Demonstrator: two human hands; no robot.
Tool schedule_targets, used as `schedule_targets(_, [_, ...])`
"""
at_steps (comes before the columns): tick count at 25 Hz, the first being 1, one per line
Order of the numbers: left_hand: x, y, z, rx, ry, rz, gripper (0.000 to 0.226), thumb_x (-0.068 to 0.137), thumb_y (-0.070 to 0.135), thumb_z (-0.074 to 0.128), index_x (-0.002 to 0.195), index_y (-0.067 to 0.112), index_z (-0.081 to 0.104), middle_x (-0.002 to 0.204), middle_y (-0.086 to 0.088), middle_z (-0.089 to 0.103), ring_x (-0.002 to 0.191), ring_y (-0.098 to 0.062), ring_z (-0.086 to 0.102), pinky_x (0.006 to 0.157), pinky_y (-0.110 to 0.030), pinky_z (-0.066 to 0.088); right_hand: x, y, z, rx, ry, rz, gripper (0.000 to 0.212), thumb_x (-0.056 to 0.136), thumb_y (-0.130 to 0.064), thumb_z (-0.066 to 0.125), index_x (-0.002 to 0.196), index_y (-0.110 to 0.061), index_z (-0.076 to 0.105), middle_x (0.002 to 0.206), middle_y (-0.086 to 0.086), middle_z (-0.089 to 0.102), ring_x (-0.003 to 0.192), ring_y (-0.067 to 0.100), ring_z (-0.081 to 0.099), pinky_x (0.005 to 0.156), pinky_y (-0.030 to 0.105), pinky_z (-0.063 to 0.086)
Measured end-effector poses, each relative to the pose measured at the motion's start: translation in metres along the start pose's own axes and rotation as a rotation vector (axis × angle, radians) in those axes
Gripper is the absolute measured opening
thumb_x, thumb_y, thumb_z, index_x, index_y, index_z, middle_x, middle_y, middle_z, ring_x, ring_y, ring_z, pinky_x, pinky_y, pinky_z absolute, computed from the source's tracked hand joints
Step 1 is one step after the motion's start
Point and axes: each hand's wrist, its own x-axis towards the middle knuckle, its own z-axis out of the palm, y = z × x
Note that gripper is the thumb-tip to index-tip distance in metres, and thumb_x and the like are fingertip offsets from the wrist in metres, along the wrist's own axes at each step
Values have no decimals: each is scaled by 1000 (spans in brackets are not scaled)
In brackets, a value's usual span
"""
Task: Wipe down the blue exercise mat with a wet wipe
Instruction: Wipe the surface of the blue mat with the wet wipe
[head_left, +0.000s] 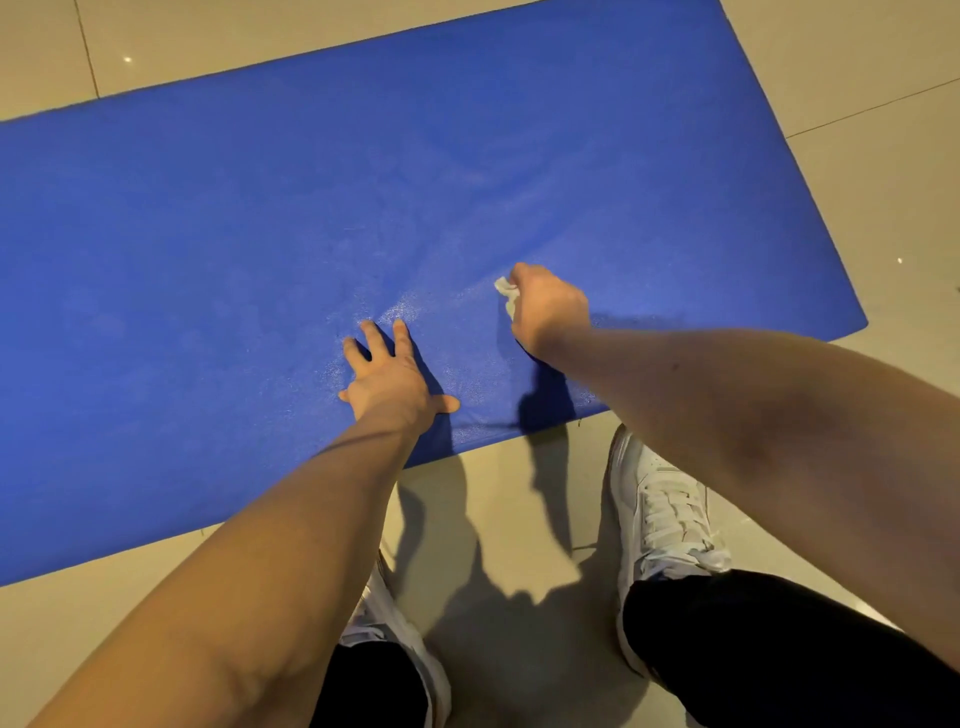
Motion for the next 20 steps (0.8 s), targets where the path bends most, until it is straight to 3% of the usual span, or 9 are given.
schedule_targets(3, [0,1,0,1,-3,6,133,70,74,74,160,28,-12,166,-5,-16,152,-39,-6,103,-58,47,-7,-5,-4,-41,29,29,26,90,-12,51,115,-20,54,116,0,61,92,30,61,81,35,48])
schedule_targets(6, [-1,0,-1,17,-4,0,134,70,76,73,160,29,-14,166,-5,-18,152,-38,-7,102,-57,48,-41,-34,22,2,-72,-71,22,91,-12,52,112,-20,53,108,2,58,79,28,56,70,32,40])
schedule_targets(10, [-1,-3,1,14,-6,10,135,67,82,69,158,31,-16,166,-3,-21,153,-36,-9,100,-56,49,-75,-54,39,-43,-152,-225,22,91,-22,63,103,-19,46,102,1,57,79,28,56,67,34,39])
schedule_targets(14, [-11,-8,6,-53,3,33,122,76,74,69,160,31,-9,166,-1,-20,153,-32,-12,112,-56,38,-62,-19,11,-198,-115,-155,17,91,-21,58,103,-20,47,106,4,60,92,31,63,70,33,43])
schedule_targets(17, [-21,-16,15,-109,6,32,116,79,67,73,161,33,-3,166,-2,-15,153,-31,-10,118,-56,27,-62,23,-10,-308,-29,-69,21,89,-10,53,109,-13,51,110,9,57,97,35,60,67,33,32])
schedule_targets(20, [-31,-30,27,-113,-10,-23,119,74,66,77,159,39,-2,165,0,-12,152,-32,-6,110,-60,36,-68,29,-2,-170,28,-4,19,87,1,53,104,-5,56,111,13,51,96,34,54,66,34,32])
